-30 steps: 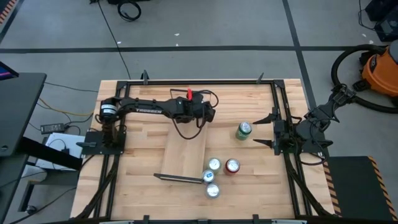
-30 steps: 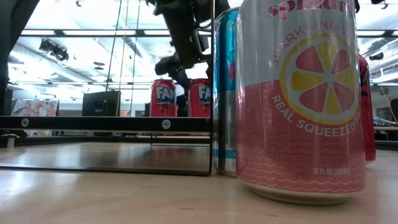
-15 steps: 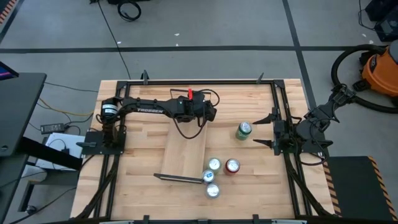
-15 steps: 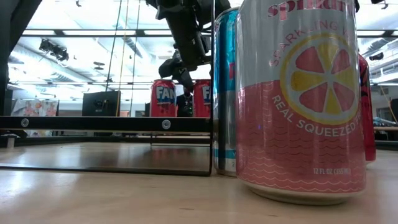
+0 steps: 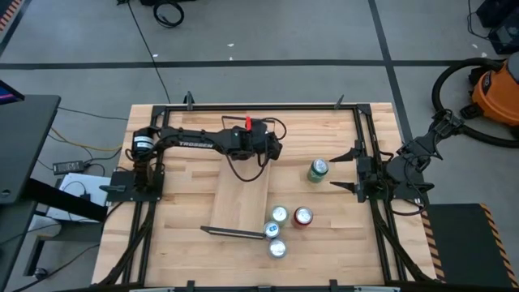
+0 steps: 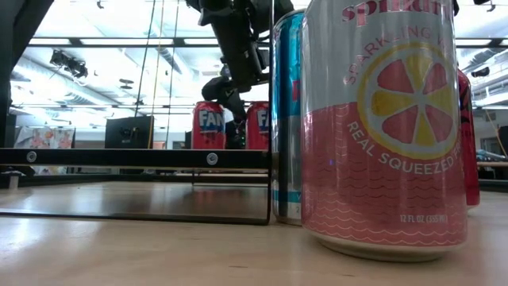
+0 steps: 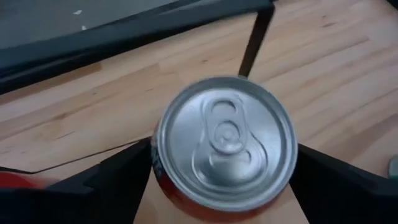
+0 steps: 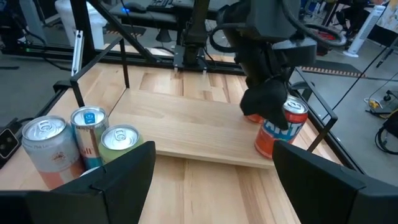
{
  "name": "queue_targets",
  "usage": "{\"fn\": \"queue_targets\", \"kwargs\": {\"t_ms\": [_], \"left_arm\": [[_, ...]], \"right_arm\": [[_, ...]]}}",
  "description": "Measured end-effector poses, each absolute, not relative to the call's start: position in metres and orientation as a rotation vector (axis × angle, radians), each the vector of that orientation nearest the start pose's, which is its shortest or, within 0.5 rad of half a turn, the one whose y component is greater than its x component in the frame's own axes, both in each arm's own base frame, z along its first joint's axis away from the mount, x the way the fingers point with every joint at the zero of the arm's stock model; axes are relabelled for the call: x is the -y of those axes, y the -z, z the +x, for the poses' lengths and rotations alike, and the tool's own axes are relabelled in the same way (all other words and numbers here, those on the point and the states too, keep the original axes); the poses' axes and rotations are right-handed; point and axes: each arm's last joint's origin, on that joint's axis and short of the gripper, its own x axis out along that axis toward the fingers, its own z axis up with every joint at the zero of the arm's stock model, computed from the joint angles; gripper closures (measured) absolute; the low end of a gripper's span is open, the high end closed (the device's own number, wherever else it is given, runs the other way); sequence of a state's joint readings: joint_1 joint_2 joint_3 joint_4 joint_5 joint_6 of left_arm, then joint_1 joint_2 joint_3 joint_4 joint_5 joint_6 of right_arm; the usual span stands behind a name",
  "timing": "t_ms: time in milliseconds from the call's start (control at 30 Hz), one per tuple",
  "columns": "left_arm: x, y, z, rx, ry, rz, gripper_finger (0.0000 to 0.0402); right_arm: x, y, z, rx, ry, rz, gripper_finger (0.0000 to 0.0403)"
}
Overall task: Place canned beverage on shelf
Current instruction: Put the red soda can on the shelf
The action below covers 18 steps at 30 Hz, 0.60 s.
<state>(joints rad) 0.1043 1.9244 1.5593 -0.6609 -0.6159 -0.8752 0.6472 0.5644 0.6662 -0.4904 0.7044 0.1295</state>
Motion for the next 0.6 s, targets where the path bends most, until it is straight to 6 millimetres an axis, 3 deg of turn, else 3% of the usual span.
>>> {"fn": "queue_targets", "kwargs": {"t_ms": [600], "left_arm": [[-0.0598, -0.2448, 0.409, -0.58, -1.038, -0.501, 0.0029]], "right_arm": [[-0.0561, -0.2953, 0.1052, -0.299, 0.075, -0.115, 0.0069]]}}
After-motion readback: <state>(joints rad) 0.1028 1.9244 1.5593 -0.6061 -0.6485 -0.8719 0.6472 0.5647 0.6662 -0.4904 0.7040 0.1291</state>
